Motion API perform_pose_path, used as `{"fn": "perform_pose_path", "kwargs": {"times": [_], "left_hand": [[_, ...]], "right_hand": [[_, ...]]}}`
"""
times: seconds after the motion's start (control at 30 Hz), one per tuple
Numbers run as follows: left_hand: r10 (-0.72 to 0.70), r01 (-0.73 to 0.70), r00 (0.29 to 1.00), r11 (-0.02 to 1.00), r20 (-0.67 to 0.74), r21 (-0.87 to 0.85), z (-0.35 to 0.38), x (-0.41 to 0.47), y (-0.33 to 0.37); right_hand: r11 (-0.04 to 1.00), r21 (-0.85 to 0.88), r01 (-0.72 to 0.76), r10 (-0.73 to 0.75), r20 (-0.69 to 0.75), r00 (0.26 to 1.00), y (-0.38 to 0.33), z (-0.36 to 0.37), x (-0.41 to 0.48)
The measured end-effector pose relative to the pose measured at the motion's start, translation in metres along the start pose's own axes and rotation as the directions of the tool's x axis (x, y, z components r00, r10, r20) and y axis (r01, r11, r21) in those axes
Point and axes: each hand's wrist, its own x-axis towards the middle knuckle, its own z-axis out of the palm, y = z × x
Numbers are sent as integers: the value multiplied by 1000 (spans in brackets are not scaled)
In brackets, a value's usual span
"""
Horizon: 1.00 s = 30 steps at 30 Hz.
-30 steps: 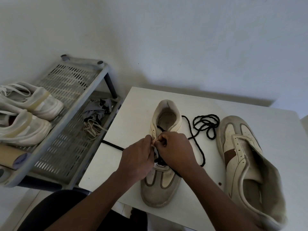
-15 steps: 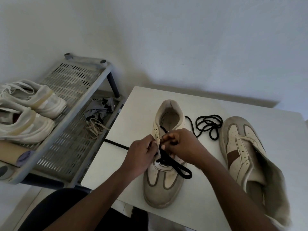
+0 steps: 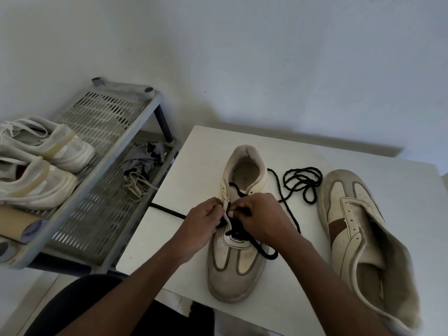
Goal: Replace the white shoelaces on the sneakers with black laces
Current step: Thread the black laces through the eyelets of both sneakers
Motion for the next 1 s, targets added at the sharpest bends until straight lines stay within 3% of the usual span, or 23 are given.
{"fn": "perform_pose_path", "kwargs": {"times": [0.17,0.33,0.57,0.87,1.0], "left_hand": [[154,-129,986,949,-65,289,-2,-3,5],[333,-246,927,890,-176,385,-1,-1,-3],[375,-271,873,905,-311,329,3,-4,-6],[419,-291,846,882,-331,371,11,-8,-6],[370,-266,861,912,-348,311,9,-8,-6]], "right_hand": [[981,192,-5,35,-155,987,4,9,-1],[970,239,36,31,-272,962,8,21,-4],[974,223,36,62,-420,905,8,38,-7],[987,148,58,8,-413,911,9,40,-8],[956,293,-26,136,-360,923,7,34,-6]]}}
